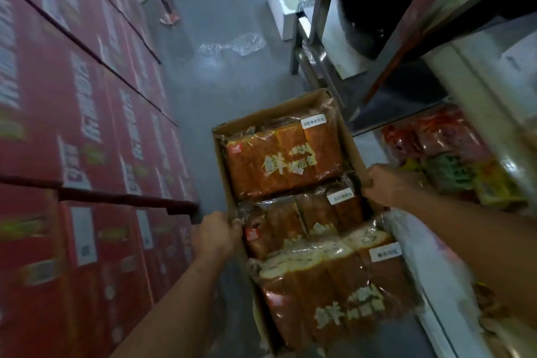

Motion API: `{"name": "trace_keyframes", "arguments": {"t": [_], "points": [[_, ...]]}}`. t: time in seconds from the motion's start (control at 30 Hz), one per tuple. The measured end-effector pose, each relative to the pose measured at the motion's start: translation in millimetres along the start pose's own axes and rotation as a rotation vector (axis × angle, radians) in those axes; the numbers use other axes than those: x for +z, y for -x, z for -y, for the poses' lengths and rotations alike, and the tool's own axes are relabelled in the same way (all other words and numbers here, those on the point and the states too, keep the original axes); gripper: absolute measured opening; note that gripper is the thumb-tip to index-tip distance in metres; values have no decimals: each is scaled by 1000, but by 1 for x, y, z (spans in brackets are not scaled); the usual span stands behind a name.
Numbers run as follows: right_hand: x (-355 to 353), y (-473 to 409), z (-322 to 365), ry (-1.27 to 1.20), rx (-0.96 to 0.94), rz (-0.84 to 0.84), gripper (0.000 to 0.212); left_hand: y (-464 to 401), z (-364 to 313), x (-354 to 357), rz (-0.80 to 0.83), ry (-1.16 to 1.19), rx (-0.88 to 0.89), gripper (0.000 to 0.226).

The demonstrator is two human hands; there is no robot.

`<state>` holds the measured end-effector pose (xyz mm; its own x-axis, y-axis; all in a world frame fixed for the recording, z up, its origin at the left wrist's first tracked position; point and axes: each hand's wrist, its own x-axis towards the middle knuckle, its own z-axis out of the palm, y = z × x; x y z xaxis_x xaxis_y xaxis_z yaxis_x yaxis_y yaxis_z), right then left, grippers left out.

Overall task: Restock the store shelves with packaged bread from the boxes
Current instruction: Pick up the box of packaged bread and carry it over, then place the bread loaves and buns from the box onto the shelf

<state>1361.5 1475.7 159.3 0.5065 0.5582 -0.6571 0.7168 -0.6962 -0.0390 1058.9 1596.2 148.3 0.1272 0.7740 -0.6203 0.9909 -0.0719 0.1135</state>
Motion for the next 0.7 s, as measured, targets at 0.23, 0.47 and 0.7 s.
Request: {"name": "trace_keyframes", "arguments": {"t": [0.23,0.47,0.7], "points": [[53,-93,-15,52,-43,-25,20,-77,-13,69,28,43,-13,29],[85,-158,-29,48,-59,-2,21,-135,-28,122,34,81,0,30],[100,-198,-36,45,-52,-16,23,-171,-39,148,14,82,15,30]]}}
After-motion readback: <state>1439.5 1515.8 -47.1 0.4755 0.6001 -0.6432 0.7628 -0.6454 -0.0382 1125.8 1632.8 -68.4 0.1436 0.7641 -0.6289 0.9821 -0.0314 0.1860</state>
